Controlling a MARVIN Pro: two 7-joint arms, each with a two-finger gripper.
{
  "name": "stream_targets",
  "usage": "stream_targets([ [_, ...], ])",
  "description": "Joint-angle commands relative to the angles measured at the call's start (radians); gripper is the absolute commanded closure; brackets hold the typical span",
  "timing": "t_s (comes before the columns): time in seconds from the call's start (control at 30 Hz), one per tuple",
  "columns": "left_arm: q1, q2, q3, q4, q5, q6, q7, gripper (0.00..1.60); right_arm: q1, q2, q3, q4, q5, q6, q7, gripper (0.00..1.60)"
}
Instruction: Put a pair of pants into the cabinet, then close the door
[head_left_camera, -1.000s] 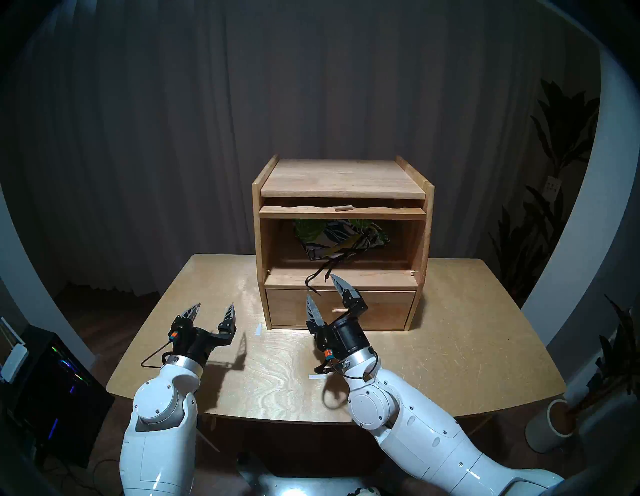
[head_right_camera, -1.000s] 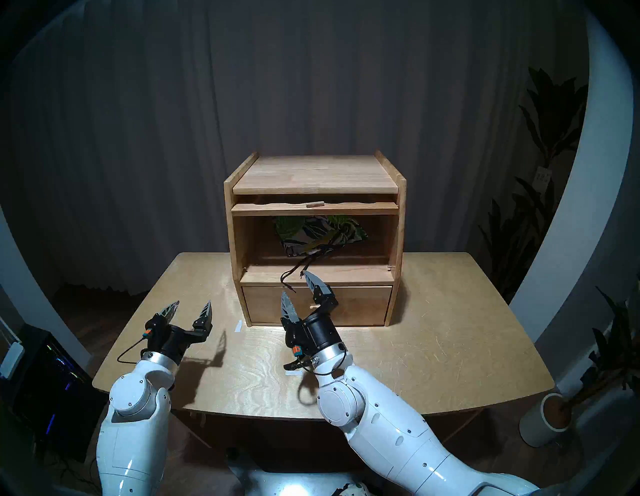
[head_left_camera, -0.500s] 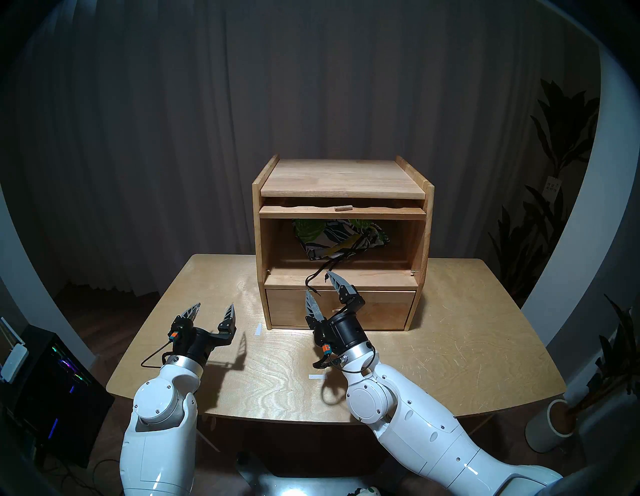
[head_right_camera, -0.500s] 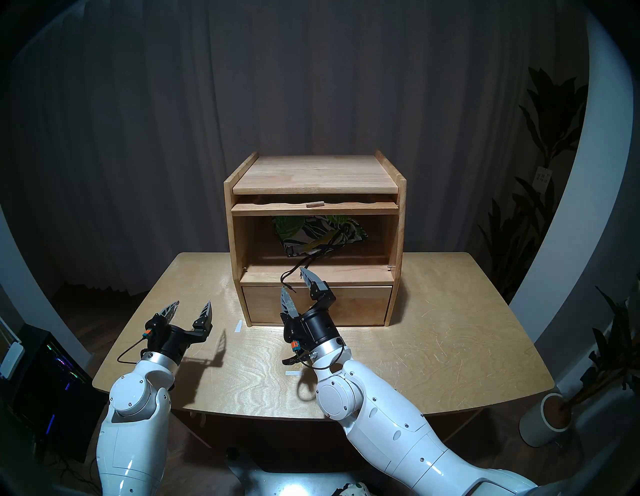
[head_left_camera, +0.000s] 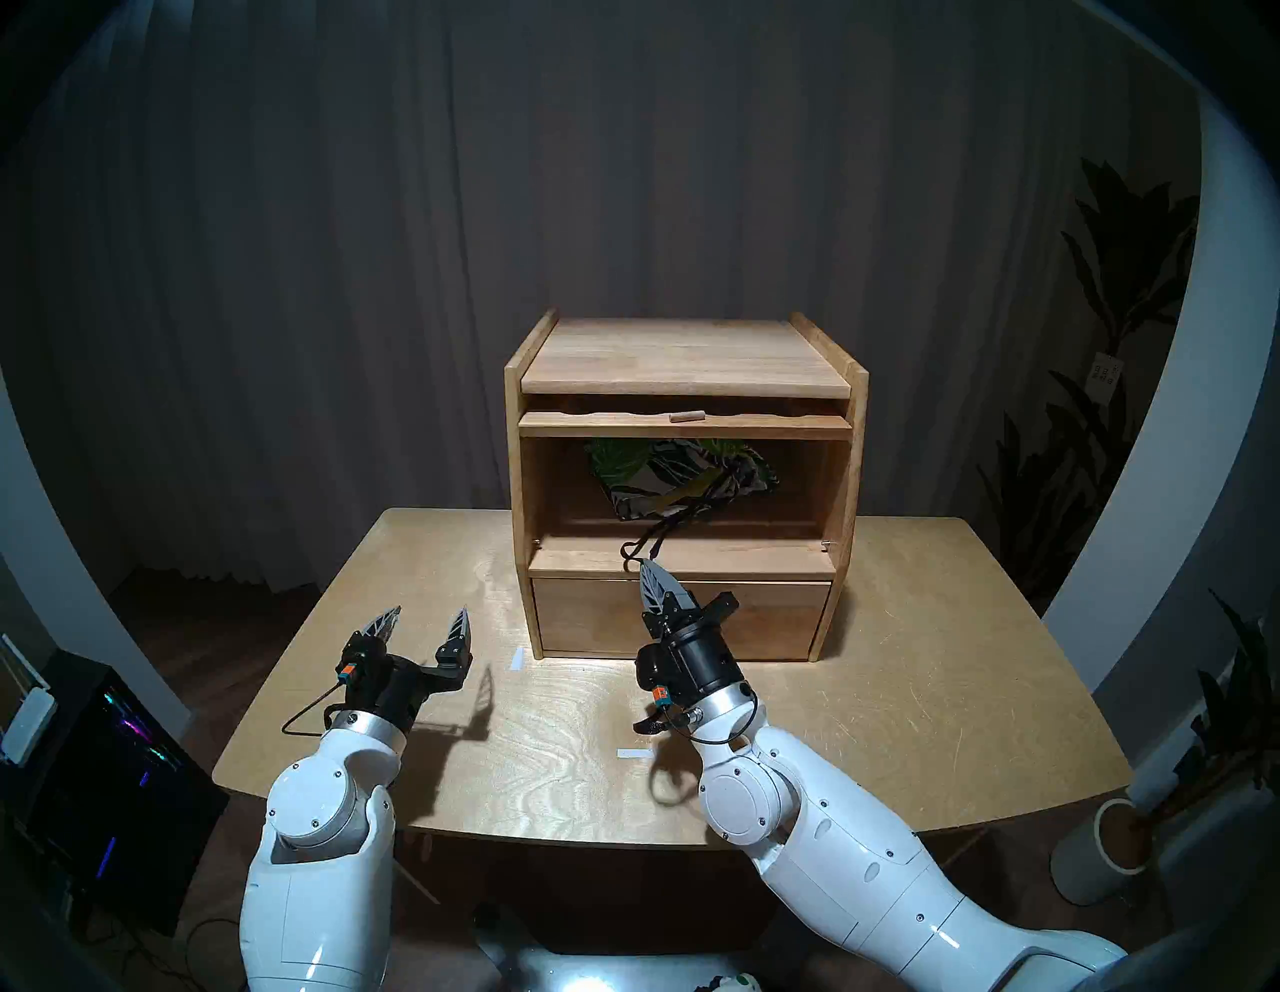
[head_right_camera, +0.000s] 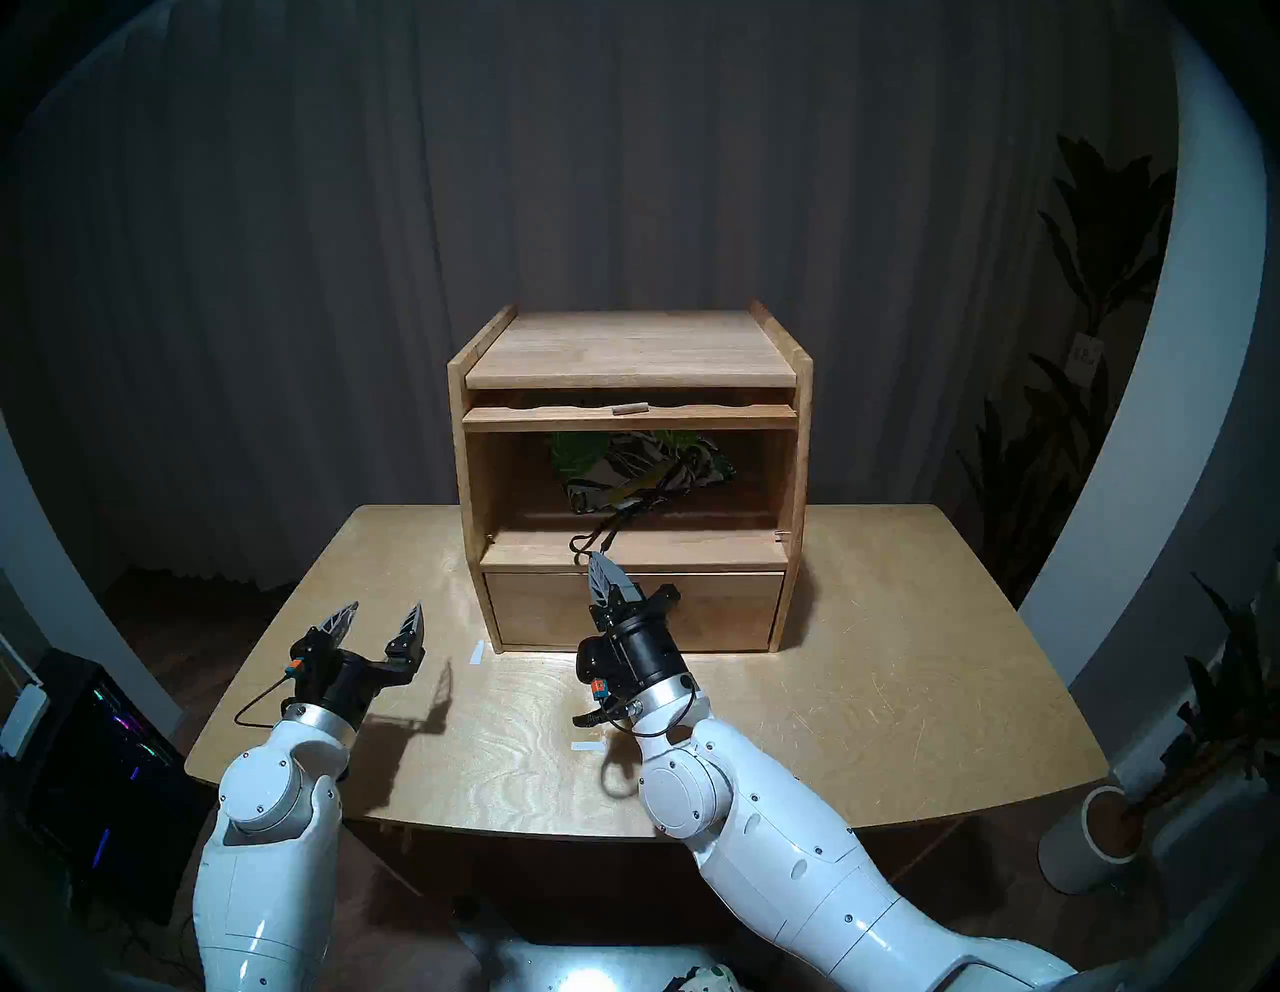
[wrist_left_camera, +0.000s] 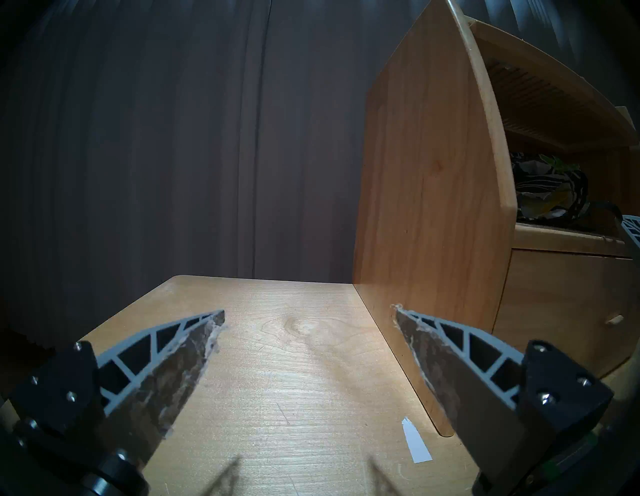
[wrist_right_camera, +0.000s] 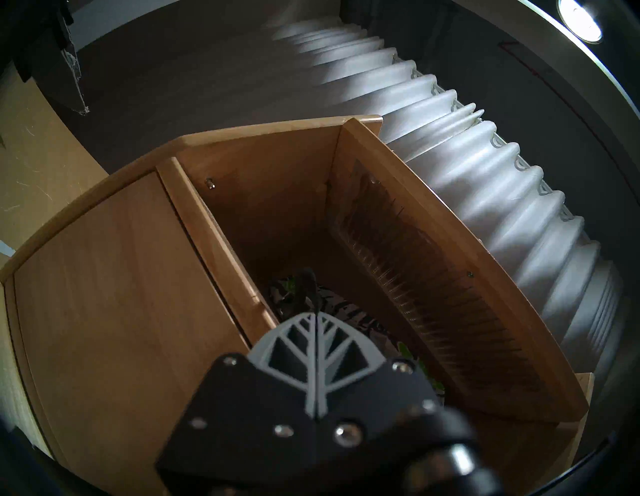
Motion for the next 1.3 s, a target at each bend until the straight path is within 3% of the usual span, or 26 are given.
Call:
stream_targets([
  [0.0, -0.01, 0.002, 0.0, -0.022, -0.002, -0.003, -0.002, 0.0, 0.033, -0.021, 0.015, -0.04, 0.011, -0.002, -0.007, 1.6],
  [0.3, -0.012, 0.002, 0.0, -0.016, 0.0, -0.005, -0.002, 0.0, 0.149, -0.113, 0.136, -0.042, 0.193, 0.033, 0.084, 1.6],
  [0.5, -0.012, 0.001, 0.0, -0.016, 0.0, -0.005, -0.002, 0.0, 0.188, -0.174, 0.207, -0.038, 0.302, 0.089, 0.206, 1.6],
  [0.53, -0.012, 0.001, 0.0, -0.016, 0.0, -0.005, -0.002, 0.0, 0.229, -0.189, 0.204, -0.007, 0.333, 0.105, 0.226, 1.6],
  [0.57, -0.012, 0.001, 0.0, -0.016, 0.0, -0.005, -0.002, 0.0, 0.197, -0.182, 0.213, -0.037, 0.342, 0.112, 0.237, 1.6],
  [0.83, -0.012, 0.001, 0.0, -0.016, 0.001, -0.005, -0.002, 0.0, 0.265, -0.274, 0.264, 0.006, 0.421, 0.198, 0.364, 1.6],
  [1.03, -0.012, 0.0, -0.001, -0.018, 0.001, -0.005, -0.003, 0.0, 0.264, -0.278, 0.286, -0.041, 0.504, 0.275, 0.456, 1.6],
  [1.13, -0.011, 0.0, -0.001, -0.019, 0.001, -0.004, -0.003, 0.0, 0.204, -0.265, 0.293, -0.106, 0.552, 0.314, 0.507, 1.6],
  [1.27, -0.011, 0.0, -0.001, -0.02, 0.001, -0.004, -0.004, 0.0, 0.17, -0.26, 0.318, -0.144, 0.582, 0.355, 0.513, 1.6],
])
